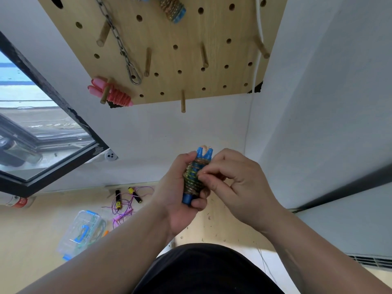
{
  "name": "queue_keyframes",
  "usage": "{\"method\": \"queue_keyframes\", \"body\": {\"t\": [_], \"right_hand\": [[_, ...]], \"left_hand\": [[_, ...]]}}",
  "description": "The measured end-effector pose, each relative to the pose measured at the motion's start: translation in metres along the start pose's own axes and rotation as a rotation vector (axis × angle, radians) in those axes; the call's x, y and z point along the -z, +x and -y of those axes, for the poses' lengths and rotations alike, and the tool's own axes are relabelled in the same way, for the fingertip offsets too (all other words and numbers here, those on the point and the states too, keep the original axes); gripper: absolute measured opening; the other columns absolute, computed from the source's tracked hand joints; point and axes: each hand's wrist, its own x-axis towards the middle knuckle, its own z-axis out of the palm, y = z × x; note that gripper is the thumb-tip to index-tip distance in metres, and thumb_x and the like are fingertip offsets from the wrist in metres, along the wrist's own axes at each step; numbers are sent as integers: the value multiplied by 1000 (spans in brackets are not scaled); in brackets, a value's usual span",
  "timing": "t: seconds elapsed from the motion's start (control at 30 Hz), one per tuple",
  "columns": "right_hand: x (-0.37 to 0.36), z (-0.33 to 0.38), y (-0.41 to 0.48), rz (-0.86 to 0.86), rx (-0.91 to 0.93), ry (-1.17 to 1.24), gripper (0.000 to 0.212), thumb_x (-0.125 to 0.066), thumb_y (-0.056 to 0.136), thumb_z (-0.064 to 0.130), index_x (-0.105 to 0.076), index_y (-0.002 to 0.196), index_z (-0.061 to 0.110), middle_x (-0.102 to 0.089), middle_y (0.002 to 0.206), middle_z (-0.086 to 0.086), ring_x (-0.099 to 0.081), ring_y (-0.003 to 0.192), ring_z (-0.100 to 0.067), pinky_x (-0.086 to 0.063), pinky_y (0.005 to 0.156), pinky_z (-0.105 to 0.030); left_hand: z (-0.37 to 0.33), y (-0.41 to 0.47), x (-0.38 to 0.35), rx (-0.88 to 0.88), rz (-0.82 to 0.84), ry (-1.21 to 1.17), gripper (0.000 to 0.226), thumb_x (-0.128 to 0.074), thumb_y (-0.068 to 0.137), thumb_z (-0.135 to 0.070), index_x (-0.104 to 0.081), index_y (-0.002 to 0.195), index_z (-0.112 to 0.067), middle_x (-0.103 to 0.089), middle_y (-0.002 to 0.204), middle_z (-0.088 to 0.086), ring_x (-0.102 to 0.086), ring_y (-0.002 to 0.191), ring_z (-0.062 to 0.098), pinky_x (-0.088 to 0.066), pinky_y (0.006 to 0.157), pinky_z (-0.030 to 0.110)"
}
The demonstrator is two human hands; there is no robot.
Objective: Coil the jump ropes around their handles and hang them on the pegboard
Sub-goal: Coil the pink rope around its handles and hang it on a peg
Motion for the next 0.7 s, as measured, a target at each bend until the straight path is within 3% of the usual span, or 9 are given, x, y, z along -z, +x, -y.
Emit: {"method": "queue_keyframes", "body": {"t": [0.13, 0.27, 0.4, 0.5, 0.57, 0.7], "right_hand": [[1, 5, -3, -64, -175, 460, 15, -57, 99, 4, -67, 88, 6, -69, 96, -4, -61, 66, -10, -47, 63, -20], [2, 9, 1, -229, -395, 677, 21, -52, 102, 10, -66, 86, 9, -66, 74, -6, -52, 63, -15, -43, 57, -23], [-2, 10, 4, -188, -424, 557, 16, -65, 95, 7, -79, 91, 13, -63, 63, -3, -51, 60, -15, -45, 56, -25], [-4, 13, 4, -151, -393, 462, 15, -71, 91, 4, -75, 97, 17, -68, 64, -2, -61, 60, -9, -49, 59, -20], [-4, 15, 3, -151, -388, 410, 12, -75, 88, 5, -69, 89, 15, -69, 65, -1, -63, 59, -6, -49, 59, -18], [-4, 18, -3, -136, -277, 210, 8, -78, 86, 9, -77, 78, 13, -71, 71, 7, -67, 66, -5, -46, 62, -10]], "left_hand": [[-3, -1, 2, -6, 32, -79, 34, -58, 91, -44, -72, 84, -14, -56, 72, 6, -40, 48, 13, -24, 35, 18], [-3, -4, -1, -24, 27, -47, 35, -60, 86, -45, -65, 100, -13, -55, 72, 7, -40, 45, 14, -23, 39, 20], [-7, -3, -2, -59, -18, -71, 34, -56, 94, -44, -64, 102, -12, -54, 72, 6, -41, 45, 14, -27, 39, 20], [-9, -3, -4, -31, -17, -128, 34, -57, 93, -44, -63, 102, -11, -56, 73, 6, -41, 44, 13, -28, 38, 20], [-9, -4, -5, -22, -16, -115, 36, -57, 94, -45, -62, 105, -11, -57, 71, 6, -41, 45, 13, -28, 38, 20], [-4, -7, -5, -48, -77, 55, 42, -61, 93, -51, -70, 106, -12, -61, 75, 7, -47, 50, 16, -35, 43, 25]]}}
